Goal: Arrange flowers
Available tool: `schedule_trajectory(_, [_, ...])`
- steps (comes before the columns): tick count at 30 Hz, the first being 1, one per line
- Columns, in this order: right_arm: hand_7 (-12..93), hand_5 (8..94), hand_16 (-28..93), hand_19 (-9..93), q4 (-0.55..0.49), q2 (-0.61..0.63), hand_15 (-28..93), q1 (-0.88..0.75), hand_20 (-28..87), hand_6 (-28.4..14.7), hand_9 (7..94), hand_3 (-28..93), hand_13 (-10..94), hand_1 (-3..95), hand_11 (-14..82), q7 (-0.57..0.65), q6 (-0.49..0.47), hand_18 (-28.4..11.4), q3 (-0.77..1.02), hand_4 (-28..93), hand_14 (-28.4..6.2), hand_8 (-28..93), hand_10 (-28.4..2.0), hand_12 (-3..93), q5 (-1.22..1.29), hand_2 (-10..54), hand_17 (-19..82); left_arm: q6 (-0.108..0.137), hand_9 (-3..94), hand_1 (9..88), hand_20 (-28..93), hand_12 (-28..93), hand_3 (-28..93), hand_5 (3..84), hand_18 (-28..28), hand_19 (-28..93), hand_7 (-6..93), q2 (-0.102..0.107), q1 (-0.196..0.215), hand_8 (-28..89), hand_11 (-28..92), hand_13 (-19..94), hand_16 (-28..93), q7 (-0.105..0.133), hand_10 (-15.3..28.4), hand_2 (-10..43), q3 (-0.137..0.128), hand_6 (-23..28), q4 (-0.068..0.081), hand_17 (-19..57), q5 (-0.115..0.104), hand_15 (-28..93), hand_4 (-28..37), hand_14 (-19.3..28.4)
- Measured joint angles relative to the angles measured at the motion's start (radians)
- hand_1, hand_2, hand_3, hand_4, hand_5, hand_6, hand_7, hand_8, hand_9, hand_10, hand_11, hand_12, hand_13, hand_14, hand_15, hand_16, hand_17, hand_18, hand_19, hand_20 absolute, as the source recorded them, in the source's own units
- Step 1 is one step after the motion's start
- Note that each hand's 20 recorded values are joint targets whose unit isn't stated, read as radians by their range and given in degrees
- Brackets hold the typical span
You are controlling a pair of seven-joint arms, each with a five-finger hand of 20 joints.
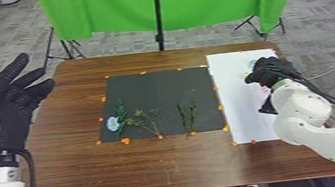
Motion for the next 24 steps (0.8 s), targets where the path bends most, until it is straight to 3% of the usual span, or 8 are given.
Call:
schedule_trajectory(4, [18, 48.9, 8, 77, 0.012, 0.007, 60, -0.011, 25, -3.3, 47.8, 84, 42, 25.3, 17.6, 0.015, -0.027, -23.0, -0.016, -26, -19.3, -14, -20.9, 13.8, 0.000, -1.4, 16, -0.001, 30.7, 19.8, 21, 11, 76, 35.1, 24.4, 65, 12.8, 0.000, -0.014, -9, 28, 25, -13, -0.005, 20.1, 9.5, 0.012, 9.1, 0.002, -6.1, 0.000, 62, -28.3, 28.4])
schedule_trajectory(15, [18, 49.2, 8, 79, 0.064, 0.010, 61, -0.003, 24, -2.6, 49.0, 85, 44, 29.3, 17.9, 0.030, -0.089, -22.6, -0.056, -26, -18.1, -14, -20.3, 13.8, 0.002, -3.7, 17, -0.001, 30.8, 20.0, 22, 11, 77, 35.1, 24.4, 64, 12.7, 0.000, -0.018, -9, 29, 25, -13, -0.009, 20.1, 9.4, 0.013, 9.2, 0.002, -6.1, 0.001, 62, -28.3, 28.4])
schedule_trajectory(22, [23, 57.1, 11, 84, 0.104, 0.001, 56, 0.033, 20, -0.7, 62.5, 85, 59, 41.2, 23.4, 0.031, -0.089, -20.9, -0.104, -28, -11.1, -16, -14.3, 14.0, 0.007, -9.0, 26, -0.001, 30.9, 20.2, 23, 11, 76, 35.2, 24.5, 64, 12.8, -0.002, -0.018, -9, 29, 25, -13, -0.008, 20.1, 9.4, 0.018, 9.2, 0.002, -6.1, 0.001, 62, -28.3, 28.4])
schedule_trajectory(24, [27, 60.6, 20, 86, 0.111, -0.005, 53, 0.043, 17, -0.3, 69.1, 81, 63, 45.7, 23.1, 0.031, -0.091, -20.2, -0.108, -28, -8.0, -11, -12.2, 18.0, 0.008, -9.4, 28, -0.001, 30.9, 20.2, 23, 11, 76, 35.2, 24.5, 63, 12.8, -0.002, -0.019, -9, 28, 25, -13, -0.009, 20.1, 9.5, 0.020, 9.2, 0.002, -6.0, 0.001, 62, -28.3, 28.4])
